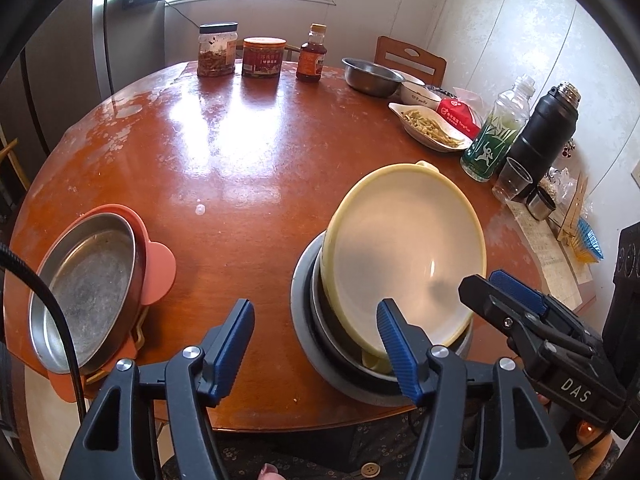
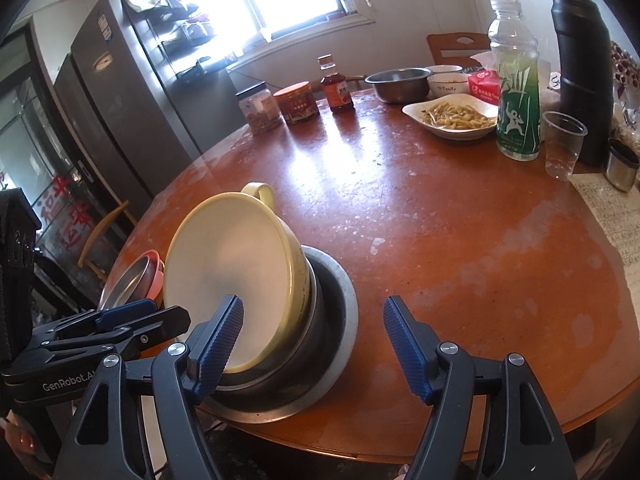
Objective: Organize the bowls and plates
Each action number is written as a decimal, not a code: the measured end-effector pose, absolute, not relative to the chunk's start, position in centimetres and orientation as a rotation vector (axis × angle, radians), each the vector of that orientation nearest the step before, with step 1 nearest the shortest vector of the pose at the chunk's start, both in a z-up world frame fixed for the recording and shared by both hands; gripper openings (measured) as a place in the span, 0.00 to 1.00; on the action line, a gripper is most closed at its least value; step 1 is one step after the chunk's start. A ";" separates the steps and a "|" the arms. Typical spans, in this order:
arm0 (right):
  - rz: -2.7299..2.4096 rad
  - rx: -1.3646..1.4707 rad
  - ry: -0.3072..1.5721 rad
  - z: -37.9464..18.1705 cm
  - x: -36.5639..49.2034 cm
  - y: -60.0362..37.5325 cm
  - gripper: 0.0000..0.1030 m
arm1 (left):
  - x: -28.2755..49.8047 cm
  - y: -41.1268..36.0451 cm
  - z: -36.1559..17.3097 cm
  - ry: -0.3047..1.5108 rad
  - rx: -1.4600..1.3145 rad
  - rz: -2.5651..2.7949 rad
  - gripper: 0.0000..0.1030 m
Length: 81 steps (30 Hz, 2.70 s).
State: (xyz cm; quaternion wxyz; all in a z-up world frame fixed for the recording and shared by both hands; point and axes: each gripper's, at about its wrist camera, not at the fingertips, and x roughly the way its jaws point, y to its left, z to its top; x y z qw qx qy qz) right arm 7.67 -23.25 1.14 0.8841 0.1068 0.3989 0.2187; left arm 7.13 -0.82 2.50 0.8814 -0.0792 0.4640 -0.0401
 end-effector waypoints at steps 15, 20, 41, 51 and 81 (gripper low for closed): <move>0.449 0.260 0.915 -1.4 9.0 -22.7 0.72 | 9.5 -1.3 -0.7 1.038 -0.192 -0.103 0.69; 0.443 0.255 0.912 -1.9 9.4 -22.5 0.72 | 10.1 -1.0 -1.7 1.056 -0.222 -0.119 0.70; 0.476 0.289 0.902 -1.3 9.4 -21.9 0.49 | 10.0 -1.1 -1.5 1.064 -0.275 -0.154 0.54; 0.502 0.304 0.888 -0.6 9.9 -21.6 0.49 | 9.7 -0.2 -0.3 1.052 -0.281 -0.147 0.54; 0.747 0.195 0.809 5.4 10.4 -5.6 0.48 | 4.3 14.8 6.3 0.872 -0.354 0.060 0.54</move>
